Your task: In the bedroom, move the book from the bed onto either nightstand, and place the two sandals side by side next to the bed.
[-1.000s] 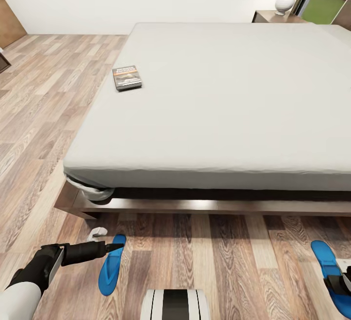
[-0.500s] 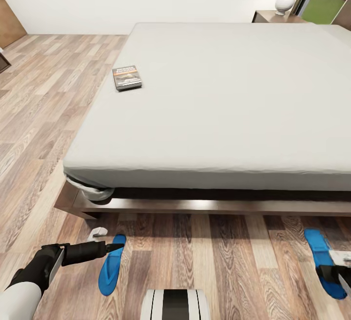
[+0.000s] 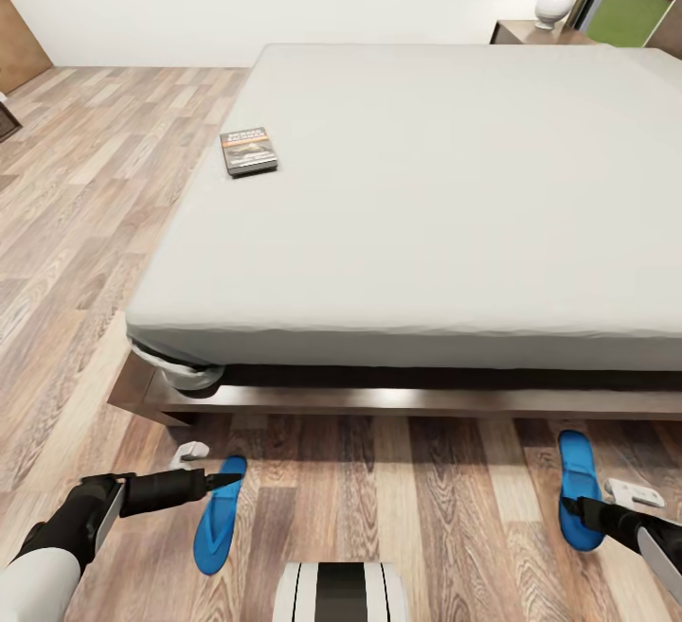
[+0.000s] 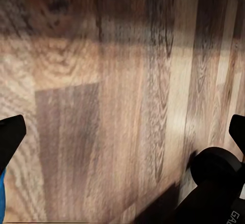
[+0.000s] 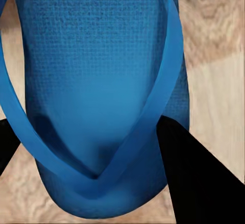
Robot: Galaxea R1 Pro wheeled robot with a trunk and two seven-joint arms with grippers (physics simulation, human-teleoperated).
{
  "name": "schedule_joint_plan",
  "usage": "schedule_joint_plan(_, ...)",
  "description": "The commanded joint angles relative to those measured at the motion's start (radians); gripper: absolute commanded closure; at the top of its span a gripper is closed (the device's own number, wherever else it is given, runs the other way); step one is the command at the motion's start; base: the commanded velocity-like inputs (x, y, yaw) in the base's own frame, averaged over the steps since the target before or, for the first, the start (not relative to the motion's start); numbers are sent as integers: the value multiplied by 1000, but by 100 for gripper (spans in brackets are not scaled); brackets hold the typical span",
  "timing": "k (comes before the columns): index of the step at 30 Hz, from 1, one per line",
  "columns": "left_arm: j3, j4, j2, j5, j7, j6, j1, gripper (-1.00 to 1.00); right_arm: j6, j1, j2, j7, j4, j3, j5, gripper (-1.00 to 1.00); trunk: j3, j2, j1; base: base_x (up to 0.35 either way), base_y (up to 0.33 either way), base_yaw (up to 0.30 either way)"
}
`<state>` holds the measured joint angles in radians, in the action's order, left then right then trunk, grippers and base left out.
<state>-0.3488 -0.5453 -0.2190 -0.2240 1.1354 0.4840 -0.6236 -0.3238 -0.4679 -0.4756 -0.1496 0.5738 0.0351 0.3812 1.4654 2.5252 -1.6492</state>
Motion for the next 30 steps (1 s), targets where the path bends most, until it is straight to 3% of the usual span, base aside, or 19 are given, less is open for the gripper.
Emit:
schedule_joint_plan(1, -7, -1, 1, -9, 7, 10, -1, -100, -10, 0, 0, -2, 2, 4, 9, 100, 1, 0, 0, 0, 200, 0)
schedule_joint_plan(30, -7, -1, 1, -9, 7, 10, -1, -100, -14, 0, 0, 5, 2, 5, 7, 100, 1, 0, 0, 0, 280, 0)
